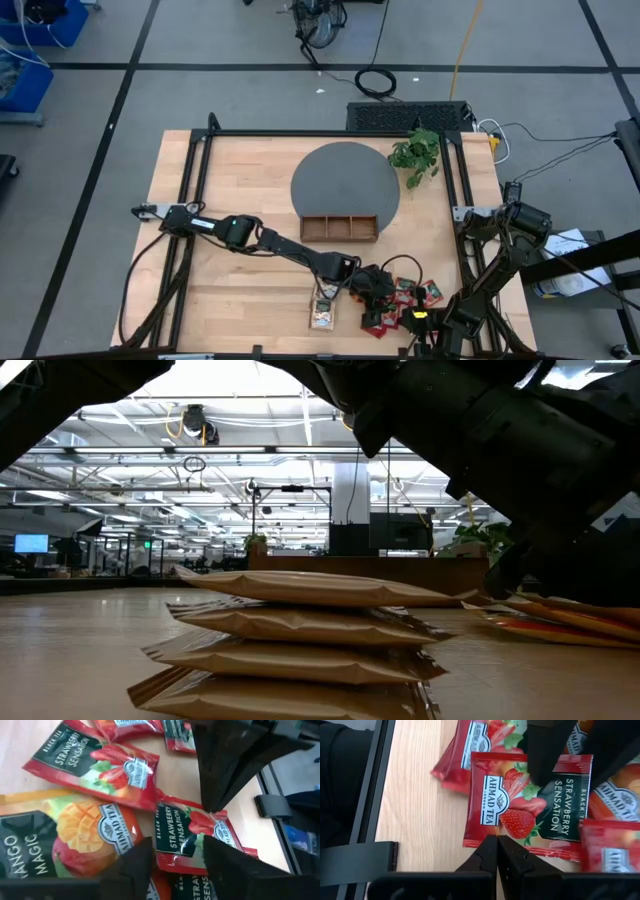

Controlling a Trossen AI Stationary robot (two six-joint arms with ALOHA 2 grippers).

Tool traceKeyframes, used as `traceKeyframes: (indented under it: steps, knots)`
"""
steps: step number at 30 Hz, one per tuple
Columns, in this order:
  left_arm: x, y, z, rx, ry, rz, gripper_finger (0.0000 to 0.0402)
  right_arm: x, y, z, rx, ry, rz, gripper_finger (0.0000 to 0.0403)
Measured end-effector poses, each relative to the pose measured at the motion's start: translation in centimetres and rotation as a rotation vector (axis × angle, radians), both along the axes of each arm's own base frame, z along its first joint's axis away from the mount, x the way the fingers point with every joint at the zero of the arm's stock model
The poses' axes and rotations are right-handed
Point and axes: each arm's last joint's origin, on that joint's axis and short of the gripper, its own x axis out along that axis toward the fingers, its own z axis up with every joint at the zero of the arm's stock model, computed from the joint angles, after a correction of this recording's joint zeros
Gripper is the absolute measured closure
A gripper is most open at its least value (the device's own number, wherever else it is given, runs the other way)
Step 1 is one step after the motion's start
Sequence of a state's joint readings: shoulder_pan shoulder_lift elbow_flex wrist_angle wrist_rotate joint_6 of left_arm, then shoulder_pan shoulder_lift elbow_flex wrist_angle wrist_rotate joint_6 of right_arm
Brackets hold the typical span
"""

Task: Pick & Place Tea
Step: Put the red tea bag into the right wooden organizer

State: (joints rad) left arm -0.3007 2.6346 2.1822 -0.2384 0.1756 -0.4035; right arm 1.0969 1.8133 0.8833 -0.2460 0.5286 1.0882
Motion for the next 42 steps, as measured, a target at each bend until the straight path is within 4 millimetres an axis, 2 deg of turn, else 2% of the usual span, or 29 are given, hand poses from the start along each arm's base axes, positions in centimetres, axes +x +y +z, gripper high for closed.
traceKeyframes:
  steps: [6, 8, 13, 17, 21, 29, 32, 37, 42]
  knots:
    - [0.0, -0.1, 0.0, 0.057, -0.031, -0.043, 0.0369, 0.0, -0.1, -0.1, -0.01, 0.007, -0.001, 0.0403]
    - [-0.1, -0.1, 0.1, 0.071, -0.04, -0.056, 0.0391, 0.0, -0.1, -0.1, -0.011, 0.007, -0.001, 0.0403]
    - [-0.2, -0.2, 1.0, 0.114, -0.064, -0.08, 0.0397, 0.0, -0.1, 0.5, -0.012, -0.002, 0.019, 0.0403]
    - [-0.7, -0.3, 3.3, 0.184, -0.099, -0.074, 0.0398, -0.3, -0.5, 1.7, -0.018, -0.031, 0.04, 0.0403]
    - [-1.9, -0.8, 6.1, 0.305, -0.106, -0.071, 0.0398, -0.3, -0.6, 4.4, 0.004, -0.124, 0.078, 0.0403]
    - [-5.1, -2.6, 10.8, 0.635, -0.105, -0.045, 0.0399, -0.3, -1.9, 8.8, -0.102, -0.383, 0.082, 0.0403]
    - [-6.1, -3.5, 11.3, 0.744, -0.098, -0.016, 0.04, -0.4, -2.3, 10.0, -0.148, -0.459, 0.072, 0.0403]
    - [-6.4, -4.0, 11.4, 0.768, -0.104, 0.029, 0.04, 0.2, -3.2, 11.2, -0.141, -0.469, 0.067, 0.0396]
    - [-6.1, -3.9, 11.7, 0.768, -0.138, 0.08, 0.04, 2.2, -4.5, 11.1, -0.039, -0.352, 0.062, 0.0338]
